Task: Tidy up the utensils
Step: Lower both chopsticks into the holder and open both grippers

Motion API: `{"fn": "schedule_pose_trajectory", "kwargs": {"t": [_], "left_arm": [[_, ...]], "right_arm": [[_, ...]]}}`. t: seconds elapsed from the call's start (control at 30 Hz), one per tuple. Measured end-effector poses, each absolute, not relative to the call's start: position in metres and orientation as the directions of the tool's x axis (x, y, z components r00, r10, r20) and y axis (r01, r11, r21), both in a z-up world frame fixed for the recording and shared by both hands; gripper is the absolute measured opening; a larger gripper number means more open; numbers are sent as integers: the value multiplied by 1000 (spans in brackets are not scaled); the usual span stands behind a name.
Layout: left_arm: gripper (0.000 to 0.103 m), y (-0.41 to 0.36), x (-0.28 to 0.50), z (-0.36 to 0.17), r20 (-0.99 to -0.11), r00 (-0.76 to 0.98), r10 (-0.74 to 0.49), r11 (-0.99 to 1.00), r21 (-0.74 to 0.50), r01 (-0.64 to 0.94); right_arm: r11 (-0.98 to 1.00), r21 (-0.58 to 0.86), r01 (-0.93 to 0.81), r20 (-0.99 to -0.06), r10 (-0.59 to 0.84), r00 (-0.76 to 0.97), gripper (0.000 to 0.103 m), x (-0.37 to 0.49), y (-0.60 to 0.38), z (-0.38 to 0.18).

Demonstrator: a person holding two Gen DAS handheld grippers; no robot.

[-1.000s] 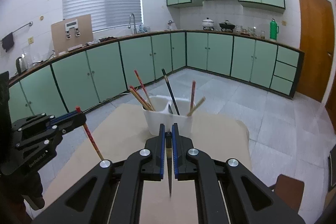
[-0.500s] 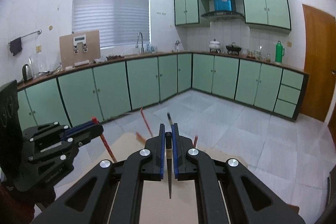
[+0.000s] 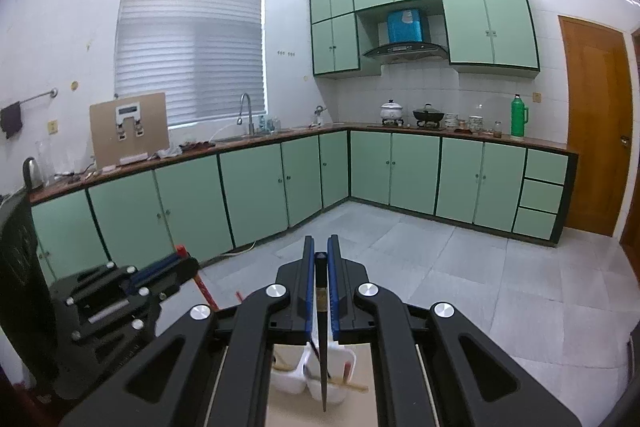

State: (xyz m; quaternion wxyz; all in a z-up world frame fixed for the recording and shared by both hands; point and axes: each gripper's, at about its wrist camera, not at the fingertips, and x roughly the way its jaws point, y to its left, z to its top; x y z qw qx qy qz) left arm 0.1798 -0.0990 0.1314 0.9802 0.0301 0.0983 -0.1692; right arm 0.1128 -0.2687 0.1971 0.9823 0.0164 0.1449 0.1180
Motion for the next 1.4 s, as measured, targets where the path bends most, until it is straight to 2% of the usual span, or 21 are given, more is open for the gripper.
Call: {"fn": "schedule_pose_trajectory", "kwargs": {"t": [0.23,0.53,0.87,1.4], "left_arm": [[5,-103,224,123,-221,925,-308,947,24,321],[5,-97,266,88,-303,906,-295,952,-13,306],[5,-98,286,60,-378,878,-294,949,-10,314],[6,-87,295,33,-452,844,-288,948,-10,317]], "right_arm": [[976,92,-199,-279,217,936,6,156,-271,190],[980,103,-168,-347,194,918,6,200,-272,146],[982,93,-167,-419,191,888,6,218,-268,107],[978,97,-184,-506,208,837,7,226,-259,72]]}}
